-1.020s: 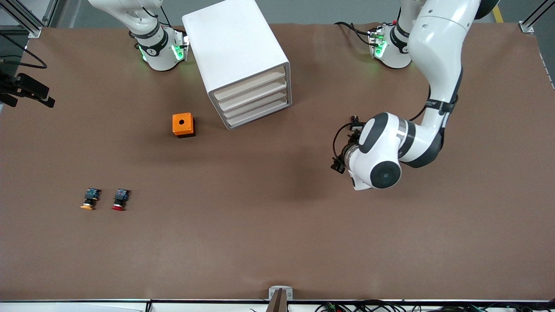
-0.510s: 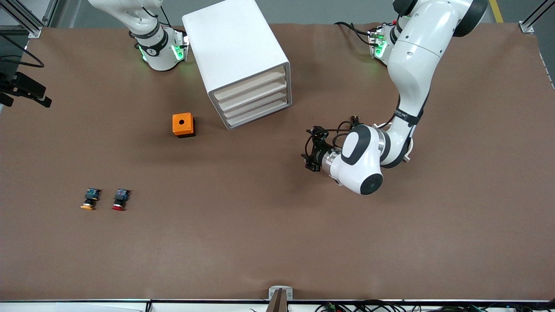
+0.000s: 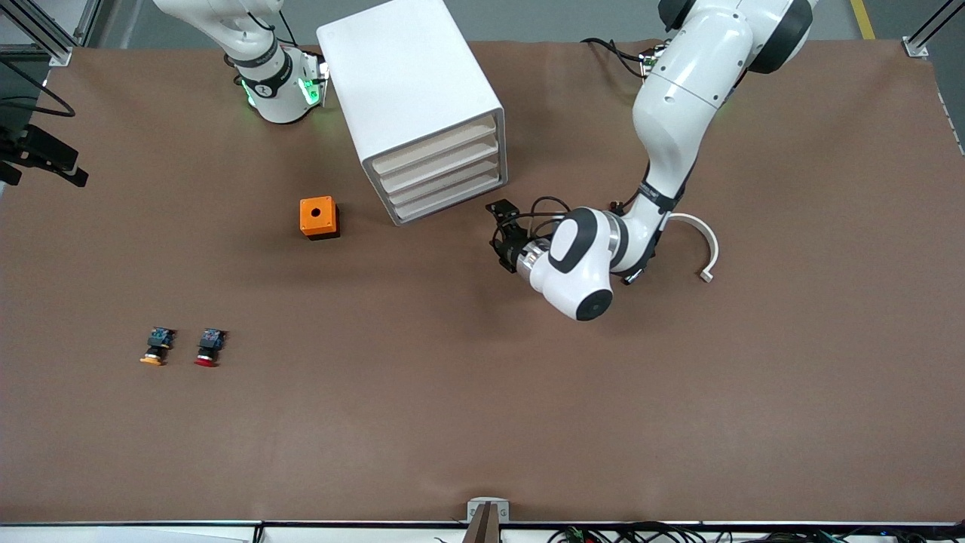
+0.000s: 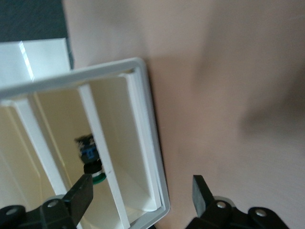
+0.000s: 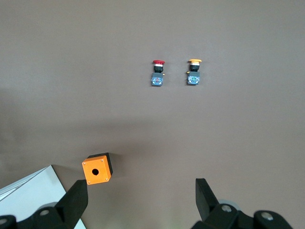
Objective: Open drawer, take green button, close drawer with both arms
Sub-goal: 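Move the left gripper toward the white cabinet's drawer handle, then grasp the drawer handle with the left gripper and pull it open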
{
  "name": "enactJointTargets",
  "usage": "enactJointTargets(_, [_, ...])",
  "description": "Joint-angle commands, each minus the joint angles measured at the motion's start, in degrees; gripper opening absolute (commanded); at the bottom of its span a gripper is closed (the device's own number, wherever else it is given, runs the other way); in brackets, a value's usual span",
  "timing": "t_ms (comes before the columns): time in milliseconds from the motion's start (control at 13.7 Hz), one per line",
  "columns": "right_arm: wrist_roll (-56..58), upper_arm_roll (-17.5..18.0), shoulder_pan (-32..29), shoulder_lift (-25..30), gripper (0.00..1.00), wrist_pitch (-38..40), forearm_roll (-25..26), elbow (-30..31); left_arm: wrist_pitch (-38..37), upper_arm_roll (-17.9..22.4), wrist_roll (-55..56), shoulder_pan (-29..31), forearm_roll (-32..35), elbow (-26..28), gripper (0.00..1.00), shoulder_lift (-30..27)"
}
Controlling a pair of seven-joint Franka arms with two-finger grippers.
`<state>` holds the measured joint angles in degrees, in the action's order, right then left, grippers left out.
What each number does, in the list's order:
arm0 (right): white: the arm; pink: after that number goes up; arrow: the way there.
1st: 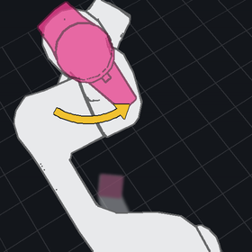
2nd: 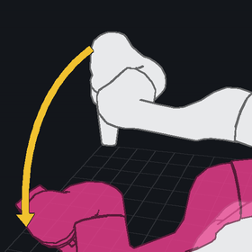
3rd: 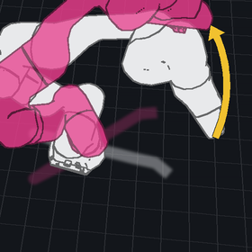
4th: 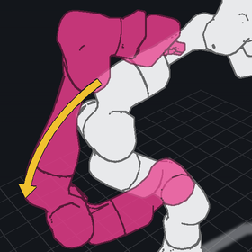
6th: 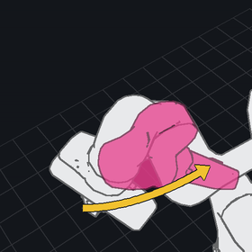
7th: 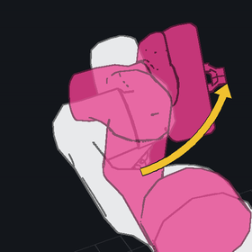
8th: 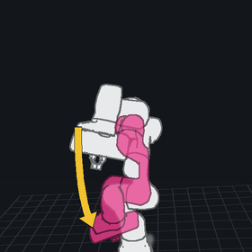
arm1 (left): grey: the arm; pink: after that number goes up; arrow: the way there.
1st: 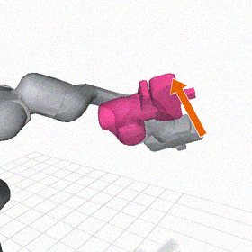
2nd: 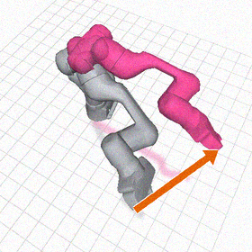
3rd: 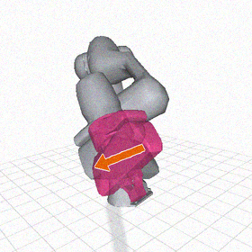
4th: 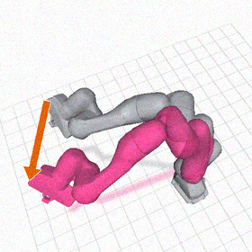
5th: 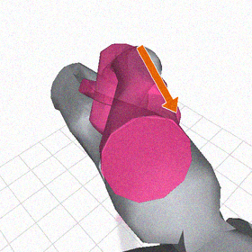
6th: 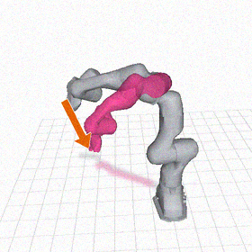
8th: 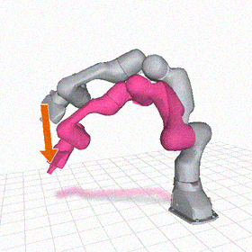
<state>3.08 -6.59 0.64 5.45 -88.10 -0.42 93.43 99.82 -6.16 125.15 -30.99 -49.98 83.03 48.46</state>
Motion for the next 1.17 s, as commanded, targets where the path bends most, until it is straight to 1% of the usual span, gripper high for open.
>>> enactJointTargets(0, [-0.4, 0.3, -0.4, -0.9, 1.00, 0.0, 1.0, -0.8, -0.4, -0.1, 5.3, -0.8, -6.0, -0.8, 0.84, 1.9])
enactJointTargets(219, [-0.3, 0.3, -0.5, -1.4, 1.00, -0.1, 1.0, -0.8, -4.2, -0.1, 6.2, -2.8, -9.7, -0.8, 0.83, 3.9])
enactJointTargets(437, [-0.4, 0.3, -0.4, -1.7, 1.00, 0.0, 1.4, -0.8, -7.7, -0.3, 6.1, -3.5, -11.7, -0.8, 0.75, 5.8])
enactJointTargets(583, [-0.4, 0.3, -0.5, -2.5, 1.00, -0.1, 1.5, -0.9, -8.2, -0.3, 6.1, -5.6, -11.9, -0.8, 0.71, 5.9])
enactJointTargets(802, [-0.3, 0.3, -0.5, -5.0, 1.00, -0.9, 1.7, -1.2, -8.2, -0.5, 5.7, -6.8, -11.9, -0.8, 0.65, 6.1])
enactJointTargets(874, [-0.2, 0.3, -0.4, -6.1, 1.00, -1.4, 2.1, -1.2, -8.2, -0.5, 5.7, -7.1, -11.9, -0.8, 0.61, 6.5])
enactJointTargets(1020, [-0.2, 0.3, -0.2, -6.3, 1.00, -1.5, 2.8, -1.3, -8.2, -0.4, 5.5, -7.1, -11.9, -0.8, 0.47, 6.6])
enactJointTargets(1093, [-0.3, 0.3, -0.1, -6.3, 1.00, -1.5, 3.0, -1.2, -8.2, -0.4, 5.5, -7.1, -11.7, -0.8, 0.35, 6.7])
